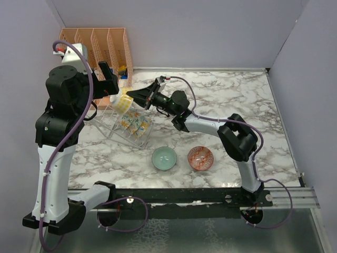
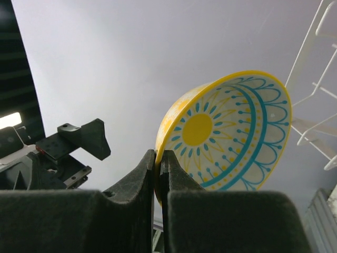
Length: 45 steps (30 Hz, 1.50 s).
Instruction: Load the bowls into the dish rack
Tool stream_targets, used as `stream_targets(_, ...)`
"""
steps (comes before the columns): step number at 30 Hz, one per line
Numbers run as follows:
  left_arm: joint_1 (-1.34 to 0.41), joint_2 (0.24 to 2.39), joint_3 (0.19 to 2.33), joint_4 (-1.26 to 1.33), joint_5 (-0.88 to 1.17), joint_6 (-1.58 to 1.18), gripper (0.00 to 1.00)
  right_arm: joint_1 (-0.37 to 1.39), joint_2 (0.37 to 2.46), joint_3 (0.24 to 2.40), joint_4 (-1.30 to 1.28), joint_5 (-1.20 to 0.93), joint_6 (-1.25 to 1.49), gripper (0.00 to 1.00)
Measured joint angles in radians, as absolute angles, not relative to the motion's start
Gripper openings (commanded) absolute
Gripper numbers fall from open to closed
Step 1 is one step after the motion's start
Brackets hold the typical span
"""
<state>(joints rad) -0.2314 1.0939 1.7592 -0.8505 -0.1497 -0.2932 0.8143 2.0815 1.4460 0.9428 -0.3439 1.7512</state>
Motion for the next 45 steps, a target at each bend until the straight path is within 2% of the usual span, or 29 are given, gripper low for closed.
stream_targets(13,-0.231,1.068,1.75,-0.852,-0.15,-0.293,0.99,0.852,2.141,1.436,1.039,-0.277,1.874,0.01)
stream_targets(33,-0.231,1.069,1.726,-0.855,-0.151,-0.285,0.99,0.863,2.214,1.436,0.99,-0.277,1.912,0.01)
stream_targets(41,-0.232,1.069,1.723,-0.855,-0.151,-0.279,0.99,0.865,2.23,1.436,0.969,-0.278,1.921,0.13)
stream_targets(45,-0.231,1.069,1.72,-0.856,-0.151,-0.278,0.99,0.865,2.23,1.436,0.946,-0.279,1.922,0.16)
